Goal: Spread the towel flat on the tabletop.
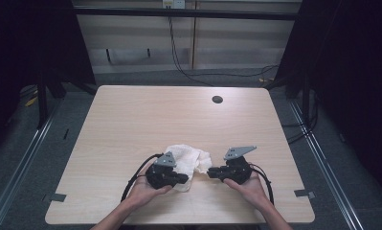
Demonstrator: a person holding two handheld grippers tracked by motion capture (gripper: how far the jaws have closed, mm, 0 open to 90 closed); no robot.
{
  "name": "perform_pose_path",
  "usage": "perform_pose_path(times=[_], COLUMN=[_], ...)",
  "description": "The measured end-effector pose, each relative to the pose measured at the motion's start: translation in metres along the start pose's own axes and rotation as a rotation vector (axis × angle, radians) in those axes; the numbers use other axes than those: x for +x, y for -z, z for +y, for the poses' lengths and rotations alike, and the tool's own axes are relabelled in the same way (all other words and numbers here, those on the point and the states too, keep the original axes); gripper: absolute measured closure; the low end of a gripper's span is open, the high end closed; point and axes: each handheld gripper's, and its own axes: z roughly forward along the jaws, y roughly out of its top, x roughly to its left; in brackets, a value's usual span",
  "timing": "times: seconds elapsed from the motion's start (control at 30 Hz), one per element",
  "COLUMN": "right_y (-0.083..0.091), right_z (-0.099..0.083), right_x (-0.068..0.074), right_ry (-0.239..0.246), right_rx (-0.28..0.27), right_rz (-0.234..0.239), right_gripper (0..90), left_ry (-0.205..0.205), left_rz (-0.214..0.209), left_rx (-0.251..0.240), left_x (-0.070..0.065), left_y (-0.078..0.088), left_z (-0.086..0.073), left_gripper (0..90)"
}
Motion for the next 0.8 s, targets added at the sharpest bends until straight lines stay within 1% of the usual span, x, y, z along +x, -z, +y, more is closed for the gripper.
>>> perform_pose_path(times=[0.03, 0.07, 0.1, 0.13, 0.17, 0.2, 0.23, 0.27, 0.3, 0.33, 0.37, 0.4, 0.43, 0.47, 0.5, 0.53, 0.57, 0.6, 0.63, 0.67, 0.7, 0.77, 0.8], right_y=[0.000, -0.003, -0.003, -0.005, -0.007, -0.009, -0.010, -0.010, -0.011, -0.011, -0.012, -0.012, -0.013, -0.014, -0.015, -0.017, -0.018, -0.018, -0.018, -0.020, -0.022, -0.026, -0.025], right_z=[0.000, -0.005, -0.005, -0.007, -0.010, -0.011, -0.012, -0.012, -0.012, -0.012, -0.011, -0.011, -0.010, -0.009, -0.008, -0.006, -0.005, -0.004, -0.003, -0.002, -0.003, -0.005, -0.006], right_x=[0.000, 0.002, 0.002, 0.003, 0.005, 0.007, 0.009, 0.010, 0.013, 0.013, 0.015, 0.015, 0.016, 0.018, 0.018, 0.019, 0.019, 0.021, 0.022, 0.023, 0.024, 0.023, 0.021], right_ry=[0.000, 0.008, 0.008, 0.009, 0.019, 0.034, 0.044, 0.058, 0.081, 0.081, 0.100, 0.100, 0.111, 0.120, 0.126, 0.128, 0.135, 0.138, 0.142, 0.151, 0.158, 0.182, 0.180], right_rx=[0.000, 0.028, 0.028, 0.038, 0.062, 0.077, 0.079, 0.071, 0.061, 0.061, 0.042, 0.042, 0.040, 0.033, 0.023, 0.021, 0.018, 0.003, -0.001, 0.004, 0.025, 0.067, 0.064], right_rz=[0.000, 0.009, 0.009, 0.008, -0.005, -0.009, -0.011, -0.016, -0.027, -0.027, -0.019, -0.019, -0.022, -0.014, -0.013, -0.008, -0.006, -0.006, -0.004, 0.012, 0.018, 0.006, 0.018], right_gripper=[80.0, 75.4, 75.4, 73.0, 69.7, 66.9, 64.9, 61.7, 61.3, 61.3, 62.5, 62.5, 63.0, 63.0, 63.4, 64.3, 64.6, 64.7, 64.6, 64.2, 63.9, 62.8, 61.5], left_ry=[0.009, 0.018, 0.020, 0.023, 0.031, 0.030, 0.037, 0.045, 0.066, 0.066, 0.081, 0.089, 0.090, 0.098, 0.109, 0.114, 0.107, 0.100, 0.105, 0.103, 0.101, 0.108, 0.110], left_rz=[-0.006, -0.010, -0.004, -0.003, 0.005, 0.016, 0.020, 0.032, 0.040, 0.040, 0.041, 0.043, 0.052, 0.059, 0.054, 0.053, 0.071, 0.077, 0.077, 0.083, 0.087, 0.093, 0.095], left_rx=[-0.013, -0.025, -0.036, -0.039, -0.049, -0.053, -0.063, -0.074, -0.108, -0.108, -0.129, -0.139, -0.149, -0.161, -0.171, -0.173, -0.172, -0.168, -0.174, -0.172, -0.167, -0.168, -0.167], left_x=[0.000, 0.000, 0.000, 0.001, 0.002, 0.004, 0.006, 0.007, 0.012, 0.012, 0.015, 0.016, 0.018, 0.019, 0.021, 0.022, 0.022, 0.023, 0.023, 0.023, 0.024, 0.026, 0.027], left_y=[0.002, 0.007, 0.009, 0.014, 0.017, 0.020, 0.024, 0.028, 0.037, 0.037, 0.043, 0.046, 0.051, 0.053, 0.055, 0.055, 0.056, 0.057, 0.058, 0.059, 0.059, 0.060, 0.060], left_z=[-0.001, -0.001, -0.001, -0.001, -0.002, -0.002, -0.003, -0.004, -0.005, -0.005, -0.006, -0.006, -0.007, -0.007, -0.007, -0.007, -0.006, -0.006, -0.005, -0.005, -0.006, -0.007, -0.008], left_gripper=[86.8, 86.9, 86.9, 87.0, 86.9, 86.9, 86.9, 87.0, 87.1, 87.1, 87.0, 87.0, 87.1, 87.1, 87.1, 87.1, 87.1, 87.1, 87.1, 87.1, 87.1, 87.1, 87.0])
